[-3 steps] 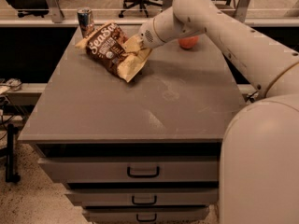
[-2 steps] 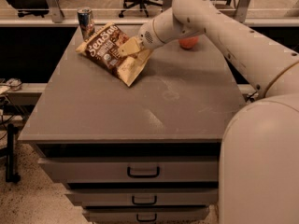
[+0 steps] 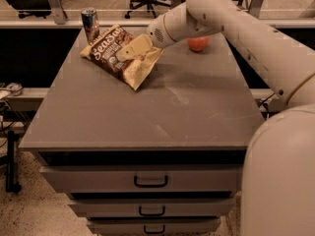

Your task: Move brown chip bag near redbull can

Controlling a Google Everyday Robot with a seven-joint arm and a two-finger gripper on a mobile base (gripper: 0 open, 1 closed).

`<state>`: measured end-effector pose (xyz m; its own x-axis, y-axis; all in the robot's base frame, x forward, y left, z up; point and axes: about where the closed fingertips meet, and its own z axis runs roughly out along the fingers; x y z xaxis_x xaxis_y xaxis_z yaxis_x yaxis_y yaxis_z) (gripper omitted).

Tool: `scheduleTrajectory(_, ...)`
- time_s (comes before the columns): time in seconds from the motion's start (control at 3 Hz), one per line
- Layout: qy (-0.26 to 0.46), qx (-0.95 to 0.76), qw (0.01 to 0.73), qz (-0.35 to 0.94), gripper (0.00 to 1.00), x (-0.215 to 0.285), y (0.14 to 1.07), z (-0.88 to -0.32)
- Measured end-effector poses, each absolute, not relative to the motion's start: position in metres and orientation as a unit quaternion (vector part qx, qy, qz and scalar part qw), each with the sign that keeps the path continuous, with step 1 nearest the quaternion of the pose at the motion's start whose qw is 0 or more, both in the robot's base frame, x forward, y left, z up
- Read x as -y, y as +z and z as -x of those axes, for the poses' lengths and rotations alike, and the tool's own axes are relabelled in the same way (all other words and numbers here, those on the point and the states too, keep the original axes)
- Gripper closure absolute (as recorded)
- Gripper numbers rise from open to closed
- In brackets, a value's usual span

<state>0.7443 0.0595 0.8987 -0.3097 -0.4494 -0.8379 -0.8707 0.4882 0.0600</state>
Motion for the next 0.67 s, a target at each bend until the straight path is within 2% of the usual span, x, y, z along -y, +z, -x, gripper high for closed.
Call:
scheduleTrajectory(0.33,0.219,-0.746,0.441,0.448,0.0,-0.024,0.935,-0.72)
scheduleTrajectory(0.67,0.158,-0.725,0.49,0.457,0.0,0.033,0.977,-0.676)
